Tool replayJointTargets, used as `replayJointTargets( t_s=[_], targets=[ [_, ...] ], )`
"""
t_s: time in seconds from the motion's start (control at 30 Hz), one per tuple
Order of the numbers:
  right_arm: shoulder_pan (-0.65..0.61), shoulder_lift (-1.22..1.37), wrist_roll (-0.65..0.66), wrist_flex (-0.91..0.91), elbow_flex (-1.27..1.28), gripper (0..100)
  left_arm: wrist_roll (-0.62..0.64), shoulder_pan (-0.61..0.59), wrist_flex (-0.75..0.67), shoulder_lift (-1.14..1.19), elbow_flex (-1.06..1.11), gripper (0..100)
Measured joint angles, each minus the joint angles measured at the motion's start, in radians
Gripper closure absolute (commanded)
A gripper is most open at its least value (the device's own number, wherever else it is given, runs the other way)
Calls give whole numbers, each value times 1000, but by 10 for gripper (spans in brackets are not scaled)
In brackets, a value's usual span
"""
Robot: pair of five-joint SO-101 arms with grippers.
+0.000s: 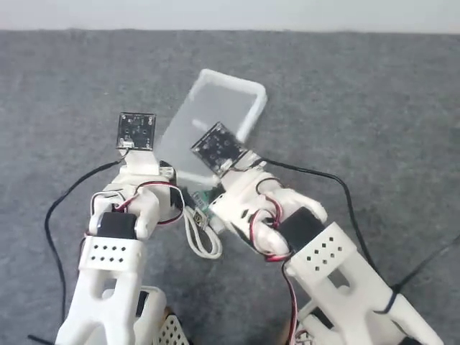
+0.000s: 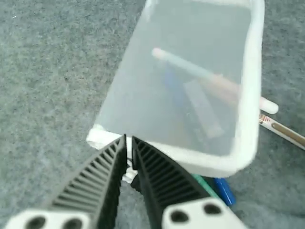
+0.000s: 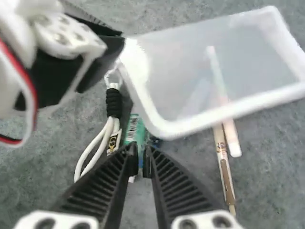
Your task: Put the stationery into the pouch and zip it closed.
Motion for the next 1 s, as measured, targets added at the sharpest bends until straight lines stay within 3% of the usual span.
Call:
replayJointTargets(
  t_s=[0.2,0.33,0.43,0.6,1.0],
  targets=[
    [8,0,-14,0,0,978,-3,-15,0,0,0,987],
    [-44,0,-14,0,25,873,29,-152,17,0,-2,884],
    [-69,29,-14,0,23,868,114,-278,44,0,-26,780],
    [-140,215,-14,-71,0,868,230,-413,51,0,-43,775],
    [-209,736,-14,-175,-287,868,239,-436,51,0,-43,775]
  ],
)
